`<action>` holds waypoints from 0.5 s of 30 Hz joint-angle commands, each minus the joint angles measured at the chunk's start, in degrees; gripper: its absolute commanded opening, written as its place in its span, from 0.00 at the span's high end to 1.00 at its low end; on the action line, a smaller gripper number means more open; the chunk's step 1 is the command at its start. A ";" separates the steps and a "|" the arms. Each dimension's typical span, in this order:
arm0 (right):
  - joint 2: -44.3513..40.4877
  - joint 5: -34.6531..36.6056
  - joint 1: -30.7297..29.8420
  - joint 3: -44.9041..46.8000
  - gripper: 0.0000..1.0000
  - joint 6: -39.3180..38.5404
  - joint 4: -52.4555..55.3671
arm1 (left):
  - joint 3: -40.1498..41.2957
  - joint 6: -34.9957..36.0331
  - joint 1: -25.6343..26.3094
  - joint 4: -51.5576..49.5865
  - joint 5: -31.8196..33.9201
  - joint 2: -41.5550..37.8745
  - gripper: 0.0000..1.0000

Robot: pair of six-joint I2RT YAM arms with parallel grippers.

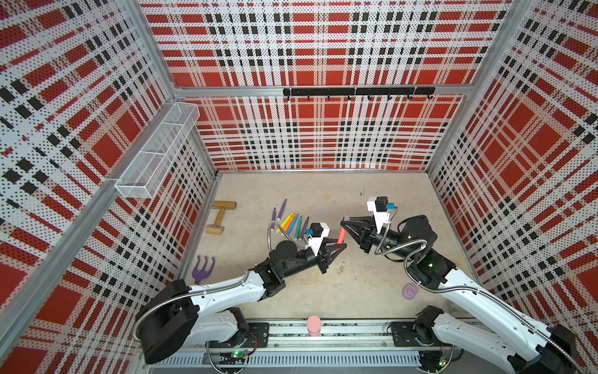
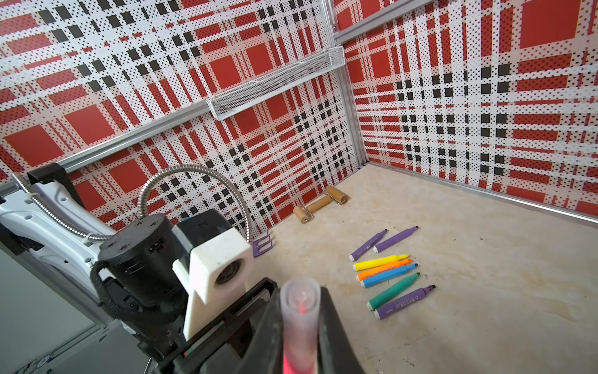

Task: Remove pen caps from pens
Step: Open the pen cap on the pen.

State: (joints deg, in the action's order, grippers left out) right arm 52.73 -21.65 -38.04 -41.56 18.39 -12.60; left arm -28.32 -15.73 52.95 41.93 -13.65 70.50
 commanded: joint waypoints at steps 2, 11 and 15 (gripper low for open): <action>-3.77 8.52 2.12 -7.72 1.00 -4.14 -19.76 | 4.86 -3.52 0.83 -10.66 0.75 3.38 1.00; -5.67 12.48 2.14 -6.38 1.00 -3.05 -25.71 | 6.83 -5.28 1.01 -6.53 -0.06 5.68 1.00; -4.83 11.38 2.10 -3.34 1.00 0.47 -35.56 | 6.96 -6.09 1.43 -4.91 -0.60 6.67 1.00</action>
State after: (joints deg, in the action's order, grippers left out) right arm 52.62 -19.81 -38.17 -41.74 18.37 -13.63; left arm -26.63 -18.20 53.74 51.11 -12.99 74.04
